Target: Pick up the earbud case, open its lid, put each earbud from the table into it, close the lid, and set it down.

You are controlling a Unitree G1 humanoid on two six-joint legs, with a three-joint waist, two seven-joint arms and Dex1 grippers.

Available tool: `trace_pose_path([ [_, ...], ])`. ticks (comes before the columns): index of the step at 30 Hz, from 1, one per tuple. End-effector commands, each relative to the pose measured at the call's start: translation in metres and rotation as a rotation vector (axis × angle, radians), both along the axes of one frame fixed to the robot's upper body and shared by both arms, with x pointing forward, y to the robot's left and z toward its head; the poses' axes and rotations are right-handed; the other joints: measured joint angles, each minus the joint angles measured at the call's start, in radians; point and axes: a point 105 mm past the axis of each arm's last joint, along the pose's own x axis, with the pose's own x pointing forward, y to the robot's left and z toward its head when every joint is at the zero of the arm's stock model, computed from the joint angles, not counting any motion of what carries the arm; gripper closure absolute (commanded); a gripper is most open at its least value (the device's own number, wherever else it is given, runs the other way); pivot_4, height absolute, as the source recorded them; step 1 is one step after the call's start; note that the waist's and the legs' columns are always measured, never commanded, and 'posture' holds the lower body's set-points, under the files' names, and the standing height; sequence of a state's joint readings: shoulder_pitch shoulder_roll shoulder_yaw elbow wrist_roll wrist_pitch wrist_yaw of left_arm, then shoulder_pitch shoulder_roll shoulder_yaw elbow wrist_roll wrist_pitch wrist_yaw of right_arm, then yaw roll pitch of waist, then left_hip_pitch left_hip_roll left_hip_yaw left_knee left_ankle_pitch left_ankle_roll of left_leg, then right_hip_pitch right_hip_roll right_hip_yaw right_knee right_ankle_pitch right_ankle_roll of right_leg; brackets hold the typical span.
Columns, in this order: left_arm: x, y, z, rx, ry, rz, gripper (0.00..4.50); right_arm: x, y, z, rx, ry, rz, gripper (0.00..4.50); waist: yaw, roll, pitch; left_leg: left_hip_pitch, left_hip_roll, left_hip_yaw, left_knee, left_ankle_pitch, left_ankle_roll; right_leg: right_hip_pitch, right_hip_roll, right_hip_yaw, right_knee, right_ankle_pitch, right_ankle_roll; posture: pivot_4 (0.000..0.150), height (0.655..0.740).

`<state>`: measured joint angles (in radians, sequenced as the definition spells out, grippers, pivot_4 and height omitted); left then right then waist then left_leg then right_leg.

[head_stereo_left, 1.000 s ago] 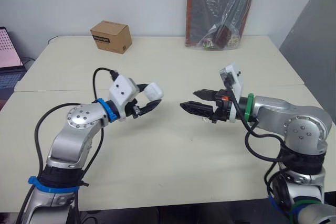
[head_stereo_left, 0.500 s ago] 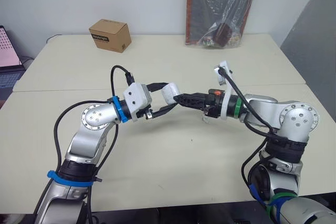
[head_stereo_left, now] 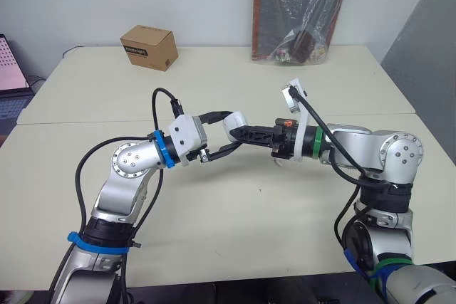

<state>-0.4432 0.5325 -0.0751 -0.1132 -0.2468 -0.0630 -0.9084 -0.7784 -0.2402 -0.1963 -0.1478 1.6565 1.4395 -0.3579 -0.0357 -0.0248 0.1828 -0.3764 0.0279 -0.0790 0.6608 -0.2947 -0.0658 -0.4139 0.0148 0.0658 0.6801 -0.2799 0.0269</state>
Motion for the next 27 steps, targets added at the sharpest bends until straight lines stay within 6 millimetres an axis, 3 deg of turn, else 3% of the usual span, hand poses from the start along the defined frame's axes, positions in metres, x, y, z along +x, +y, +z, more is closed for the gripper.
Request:
trace_pose_path([
  [1,-0.0065,-0.0019,0.0119,-0.017,-0.049,-0.018,1.73,-0.0035,0.0021,0.0080,0.037,0.003,0.011,1.59,0.000,0.000,0.000,-0.001,0.000,0.000,0.000,0.000,0.000,-0.001,0.000,0.000,0.000,0.000,0.000,0.150,0.7400],
  [12,-0.0093,-0.0053,0.0117,-0.010,-0.046,-0.041,1.73,-0.0043,0.0048,0.0071,0.029,0.033,0.006,1.59,0.001,0.000,0.000,-0.007,0.000,0.000,0.001,0.000,0.000,-0.006,0.000,0.000,0.001,0.000,0.000,0.150,0.7400],
  [16,-0.0107,-0.0053,0.0096,-0.002,-0.045,-0.047,1.73,-0.0037,0.0056,0.0083,0.032,0.032,0.001,2.53,0.002,0.000,0.000,-0.007,0.000,0.000,0.001,0.000,0.000,-0.006,0.000,0.000,0.001,0.000,0.000,0.150,0.7400],
  [19,-0.0115,-0.0045,0.0082,0.003,-0.045,-0.046,1.73,-0.0034,0.0053,0.0088,0.033,0.032,-0.001,3.65,0.003,0.000,0.000,-0.007,0.000,0.000,0.001,0.000,0.000,-0.006,0.000,0.000,0.001,0.000,0.000,0.150,0.7400],
  [27,-0.0077,-0.0010,0.0066,0.010,-0.028,-0.009,1.73,-0.0054,0.0067,0.0059,0.023,0.042,0.016,3.76,0.003,0.000,0.000,-0.007,0.000,0.000,0.001,0.000,0.000,-0.006,0.000,0.000,0.001,0.000,0.000,0.150,0.7400],
])
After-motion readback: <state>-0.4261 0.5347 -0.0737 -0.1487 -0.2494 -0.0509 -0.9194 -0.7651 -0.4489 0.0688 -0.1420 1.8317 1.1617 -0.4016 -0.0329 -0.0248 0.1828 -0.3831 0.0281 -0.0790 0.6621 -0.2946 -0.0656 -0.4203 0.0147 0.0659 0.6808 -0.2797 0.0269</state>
